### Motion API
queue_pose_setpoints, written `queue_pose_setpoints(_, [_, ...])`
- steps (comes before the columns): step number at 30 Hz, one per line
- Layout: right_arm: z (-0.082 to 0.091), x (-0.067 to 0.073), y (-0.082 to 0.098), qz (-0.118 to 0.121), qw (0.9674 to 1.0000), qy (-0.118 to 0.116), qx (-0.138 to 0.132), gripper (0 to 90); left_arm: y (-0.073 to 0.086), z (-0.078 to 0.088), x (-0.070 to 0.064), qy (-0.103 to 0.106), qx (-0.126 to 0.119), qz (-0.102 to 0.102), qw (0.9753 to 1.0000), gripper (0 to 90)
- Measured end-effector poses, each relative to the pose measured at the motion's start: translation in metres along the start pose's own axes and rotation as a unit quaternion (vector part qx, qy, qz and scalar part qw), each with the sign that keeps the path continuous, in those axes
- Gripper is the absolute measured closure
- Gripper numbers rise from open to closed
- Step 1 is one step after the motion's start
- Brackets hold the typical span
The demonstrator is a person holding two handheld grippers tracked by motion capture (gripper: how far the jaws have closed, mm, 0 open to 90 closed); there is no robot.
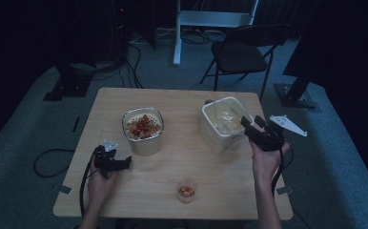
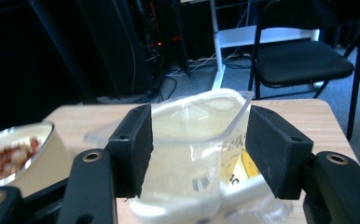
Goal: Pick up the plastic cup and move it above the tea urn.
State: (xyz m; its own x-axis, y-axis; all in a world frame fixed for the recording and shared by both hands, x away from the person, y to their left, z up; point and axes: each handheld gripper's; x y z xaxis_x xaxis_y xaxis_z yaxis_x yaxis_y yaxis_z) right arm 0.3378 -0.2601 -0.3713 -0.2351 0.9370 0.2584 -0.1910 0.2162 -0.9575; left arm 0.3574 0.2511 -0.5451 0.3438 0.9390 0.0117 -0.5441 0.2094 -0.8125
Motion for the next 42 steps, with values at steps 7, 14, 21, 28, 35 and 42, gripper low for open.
queue_pose_setpoints(7, [-0.021,-0.006,-0.005,0.0,0.9972,0.045,0.06,60.3,0.0,0.0,0.0,0.0,-0.001,0.0,1.0,9.8])
queue_pose_setpoints(14, [-0.008,-0.015,-0.01,0.005,0.9965,0.054,0.064,84.5,0.0,0.0,0.0,0.0,0.0,0.0,1.0,9.8])
queue_pose_setpoints(21, [-0.006,-0.026,-0.012,0.016,0.9947,0.06,0.081,78.7,0.0,0.0,0.0,-0.001,-0.001,0.001,1.0,9.8])
queue_pose_setpoints(28, [-0.001,-0.032,-0.016,0.02,0.9936,0.089,0.068,71.8,0.0,0.0,0.0,-0.001,0.0,0.001,1.0,9.8])
queue_pose_setpoints(35, [0.016,-0.027,-0.028,0.026,0.9947,0.099,0.01,63.1,0.0,0.0,0.0,-0.001,0.0,0.0,1.0,9.8])
queue_pose_setpoints(42, [0.016,-0.018,-0.021,0.035,0.9968,0.069,0.019,59.6,0.0,0.0,0.0,-0.001,0.0,0.001,1.0,9.8])
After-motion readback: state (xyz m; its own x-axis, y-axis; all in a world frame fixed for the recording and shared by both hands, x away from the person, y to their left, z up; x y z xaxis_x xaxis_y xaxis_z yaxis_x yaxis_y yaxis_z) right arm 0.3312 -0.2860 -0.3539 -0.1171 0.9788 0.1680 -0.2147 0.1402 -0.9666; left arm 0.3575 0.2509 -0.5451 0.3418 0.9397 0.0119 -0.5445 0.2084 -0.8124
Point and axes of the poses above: each handheld gripper's, and its own axes: z roughly backward along the jaws, y roughly out of its underside, x roughly to its left, and after that the axes turned 10 degrees about -x, right-handed
